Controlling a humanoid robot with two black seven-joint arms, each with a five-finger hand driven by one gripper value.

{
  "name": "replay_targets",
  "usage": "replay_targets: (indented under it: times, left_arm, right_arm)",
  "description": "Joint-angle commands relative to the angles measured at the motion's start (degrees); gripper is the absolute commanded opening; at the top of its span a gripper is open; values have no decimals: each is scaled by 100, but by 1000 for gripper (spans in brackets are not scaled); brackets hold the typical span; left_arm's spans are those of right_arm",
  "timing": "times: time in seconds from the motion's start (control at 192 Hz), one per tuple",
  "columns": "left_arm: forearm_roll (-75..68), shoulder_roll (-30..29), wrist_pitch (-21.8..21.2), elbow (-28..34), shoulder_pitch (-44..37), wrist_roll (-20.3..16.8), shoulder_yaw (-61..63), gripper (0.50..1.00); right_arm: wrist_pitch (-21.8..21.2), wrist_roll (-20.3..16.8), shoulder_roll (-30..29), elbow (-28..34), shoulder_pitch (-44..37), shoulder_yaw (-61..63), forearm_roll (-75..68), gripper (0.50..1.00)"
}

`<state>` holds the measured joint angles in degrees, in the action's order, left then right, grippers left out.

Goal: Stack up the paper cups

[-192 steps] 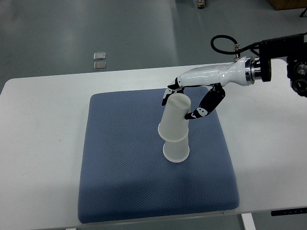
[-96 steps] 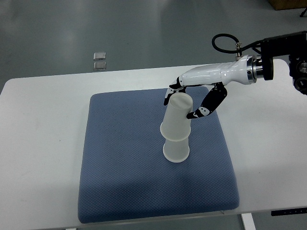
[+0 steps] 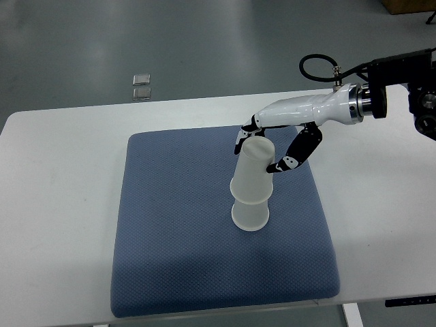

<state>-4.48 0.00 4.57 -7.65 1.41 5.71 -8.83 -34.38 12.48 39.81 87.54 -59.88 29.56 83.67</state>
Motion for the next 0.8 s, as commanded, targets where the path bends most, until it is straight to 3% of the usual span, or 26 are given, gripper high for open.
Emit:
replay_targets:
  times: [0.0, 0.619, 0.796]
  left_arm:
    - [0, 0, 0, 0, 0, 0, 4, 1000]
    - [0, 0, 0, 0, 0, 0, -4, 1000]
    - [0, 0, 0, 0, 0, 0, 4, 1000]
  right_arm:
    - [1, 0, 0, 0, 2, -3, 0, 629]
    - [72, -9, -44, -27, 169, -3, 105, 635]
    - [98, -9, -61, -53, 187, -3, 105, 666]
